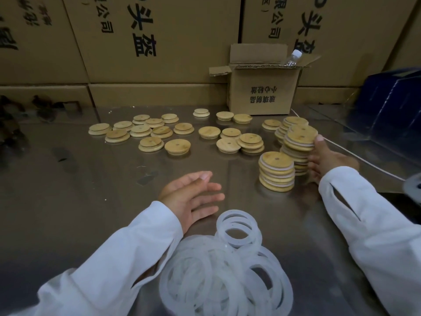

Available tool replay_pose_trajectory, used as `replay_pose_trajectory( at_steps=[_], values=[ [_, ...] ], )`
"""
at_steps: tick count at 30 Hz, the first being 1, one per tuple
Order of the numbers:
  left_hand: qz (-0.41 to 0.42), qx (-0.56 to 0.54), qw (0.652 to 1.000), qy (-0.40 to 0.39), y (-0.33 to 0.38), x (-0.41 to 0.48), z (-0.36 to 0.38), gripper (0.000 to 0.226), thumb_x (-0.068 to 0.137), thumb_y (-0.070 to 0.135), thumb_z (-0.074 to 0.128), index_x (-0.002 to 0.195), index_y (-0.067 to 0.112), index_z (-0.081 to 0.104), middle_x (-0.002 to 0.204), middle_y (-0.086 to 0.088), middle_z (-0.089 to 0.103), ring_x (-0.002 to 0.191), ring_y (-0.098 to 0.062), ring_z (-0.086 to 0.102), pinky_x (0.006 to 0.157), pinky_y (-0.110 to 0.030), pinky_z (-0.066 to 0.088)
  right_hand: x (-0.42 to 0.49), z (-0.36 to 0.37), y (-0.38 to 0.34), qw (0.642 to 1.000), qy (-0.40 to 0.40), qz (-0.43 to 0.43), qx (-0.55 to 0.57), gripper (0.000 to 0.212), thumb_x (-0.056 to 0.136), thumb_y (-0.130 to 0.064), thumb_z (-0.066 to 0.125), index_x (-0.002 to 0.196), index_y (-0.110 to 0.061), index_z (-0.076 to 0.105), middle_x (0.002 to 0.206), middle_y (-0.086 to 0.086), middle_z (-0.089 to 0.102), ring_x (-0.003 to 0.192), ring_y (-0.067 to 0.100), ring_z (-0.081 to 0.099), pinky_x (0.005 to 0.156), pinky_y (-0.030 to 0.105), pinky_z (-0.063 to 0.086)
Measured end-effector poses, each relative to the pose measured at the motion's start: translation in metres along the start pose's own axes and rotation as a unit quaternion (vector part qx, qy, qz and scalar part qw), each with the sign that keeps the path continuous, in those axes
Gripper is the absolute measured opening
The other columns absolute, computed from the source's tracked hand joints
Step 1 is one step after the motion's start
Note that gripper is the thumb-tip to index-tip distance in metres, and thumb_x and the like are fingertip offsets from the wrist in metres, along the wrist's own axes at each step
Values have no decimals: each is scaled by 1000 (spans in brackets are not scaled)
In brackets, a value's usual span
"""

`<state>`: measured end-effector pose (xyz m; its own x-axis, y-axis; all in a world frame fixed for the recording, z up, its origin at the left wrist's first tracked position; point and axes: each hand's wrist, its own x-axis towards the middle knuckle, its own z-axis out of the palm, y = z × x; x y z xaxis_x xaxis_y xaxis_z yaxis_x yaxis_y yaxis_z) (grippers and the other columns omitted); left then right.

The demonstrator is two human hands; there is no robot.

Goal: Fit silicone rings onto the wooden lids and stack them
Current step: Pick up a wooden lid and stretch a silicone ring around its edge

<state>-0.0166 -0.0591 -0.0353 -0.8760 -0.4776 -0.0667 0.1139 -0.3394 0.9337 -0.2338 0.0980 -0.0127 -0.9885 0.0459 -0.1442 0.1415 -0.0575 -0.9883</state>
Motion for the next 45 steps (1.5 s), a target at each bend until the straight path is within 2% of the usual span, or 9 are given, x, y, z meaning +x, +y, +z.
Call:
replay_pose_trajectory(
  at_steps=[5, 8, 10, 13, 18, 33, 39, 42, 45],
  values=[
    [20, 14, 1000, 16, 1, 2, -1, 35, 60, 28, 62, 92, 14, 64, 71, -2, 71, 69, -18, 70, 57, -28, 56, -10, -6, -6, 998, 60, -23, 4, 33, 84, -48, 56, 78, -16, 56, 72, 1, 59, 62, 12, 53, 66, 27, 45],
    [29, 50, 996, 66, 10, 13, -3, 12, 77, 14, 62, 89, 15, 64, 74, -3, 69, 71, -18, 68, 65, -30, 55, -37, -2, -7, 972, 67, -223, -5, 24, 85, -36, 58, 71, -17, 53, 66, 1, 56, 57, 2, 49, 68, 18, 44],
    [37, 96, 988, 115, 18, 28, -6, 11, 86, 6, 56, 86, 15, 61, 79, -5, 65, 75, -17, 64, 71, -31, 50, -61, 5, -2, 938, -25, -344, -24, 22, 83, -29, 61, 66, -23, 50, 57, -4, 56, 50, 0, 48, 53, 7, 38],
    [64, 144, 970, 185, 33, 60, -18, 12, 88, 2, 54, 87, 13, 61, 82, -6, 62, 77, -17, 60, 74, -27, 46, -78, 12, 17, 863, -184, -428, -195, 17, 77, -41, 60, 70, -28, 51, 58, -4, 56, 53, 8, 50, 54, 18, 42],
    [126, 281, 910, 278, 42, 116, -38, 16, 85, 10, 61, 101, 13, 62, 102, -4, 60, 99, -22, 57, 83, -23, 37, -75, 9, 31, 762, -266, -468, -359, 10, 74, -57, 45, 73, -47, 43, 60, -7, 56, 59, 4, 53, 57, 30, 48],
    [-12, 610, 777, 156, 46, 159, -51, 51, 78, 28, 69, 124, 17, 51, 124, -6, 55, 108, -25, 53, 87, -30, 41, -71, 15, 41, 782, -262, -461, -327, 7, 72, -54, 50, 70, -48, 45, 57, -8, 55, 74, 4, 53, 54, 30, 47],
    [15, 396, 904, 164, 64, 114, -30, 30, 80, 42, 64, 104, 23, 62, 100, 1, 60, 90, -21, 57, 81, -30, 45, -78, 15, 39, 802, -272, -436, -305, 9, 71, -53, 52, 71, -45, 50, 67, -14, 58, 67, 5, 54, 58, 33, 49],
    [-58, 145, 983, 91, 70, 72, -10, 24, 87, 38, 56, 104, 21, 57, 95, -9, 64, 74, -27, 65, 69, -34, 52, -83, 16, 38, 769, -337, -426, -338, 9, 74, -45, 59, 71, -42, 51, 69, -13, 58, 70, 4, 54, 64, 30, 48],
    [-108, 43, 993, 23, 59, 36, -4, 35, 91, 44, 44, 115, 21, 52, 101, -15, 66, 65, -28, 69, 55, -31, 54, -86, 16, 38, 715, -386, -430, -394, 6, 76, -39, 65, 79, -35, 62, 83, -9, 56, 84, 9, 49, 77, 32, 44]
  ],
)
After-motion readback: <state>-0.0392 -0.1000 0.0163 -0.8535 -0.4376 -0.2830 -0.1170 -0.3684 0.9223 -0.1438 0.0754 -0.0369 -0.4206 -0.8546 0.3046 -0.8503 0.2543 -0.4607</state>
